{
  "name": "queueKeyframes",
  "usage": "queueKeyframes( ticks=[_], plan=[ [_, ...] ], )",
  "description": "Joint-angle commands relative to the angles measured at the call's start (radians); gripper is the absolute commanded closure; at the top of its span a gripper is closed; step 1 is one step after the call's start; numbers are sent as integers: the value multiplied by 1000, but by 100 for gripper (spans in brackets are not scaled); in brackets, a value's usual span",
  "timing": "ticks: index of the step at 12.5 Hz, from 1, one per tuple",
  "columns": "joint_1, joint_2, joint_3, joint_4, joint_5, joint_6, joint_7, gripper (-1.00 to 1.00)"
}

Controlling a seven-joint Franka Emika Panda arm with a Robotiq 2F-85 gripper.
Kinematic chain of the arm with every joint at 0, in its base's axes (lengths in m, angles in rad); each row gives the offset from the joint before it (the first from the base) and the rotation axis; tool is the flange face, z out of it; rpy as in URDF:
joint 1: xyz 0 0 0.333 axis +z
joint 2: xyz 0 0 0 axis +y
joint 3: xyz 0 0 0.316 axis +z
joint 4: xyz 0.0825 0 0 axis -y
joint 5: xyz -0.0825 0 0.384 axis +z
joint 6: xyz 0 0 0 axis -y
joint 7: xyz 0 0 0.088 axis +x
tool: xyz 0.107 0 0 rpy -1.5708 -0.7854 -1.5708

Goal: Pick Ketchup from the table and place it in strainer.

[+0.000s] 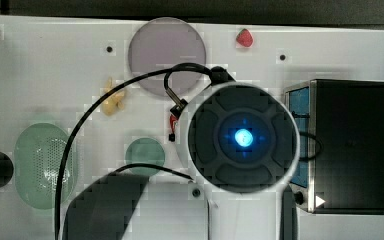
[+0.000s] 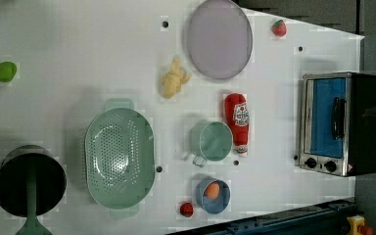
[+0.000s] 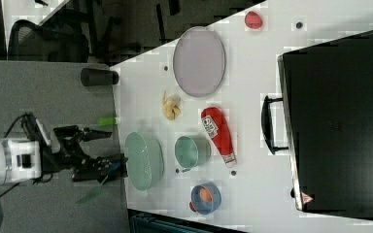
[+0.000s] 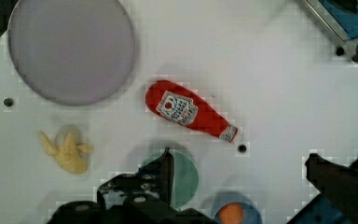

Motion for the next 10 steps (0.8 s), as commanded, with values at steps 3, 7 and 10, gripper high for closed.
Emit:
queueKeyframes(
  ticks=[3,7,10],
  plan=[
    [1,158,41,-165,2,159,-325,-100],
    [6,225,49,-312,2,463,-687,-100],
    [7,273,54,-405,2,647,-898,-100]
  ],
)
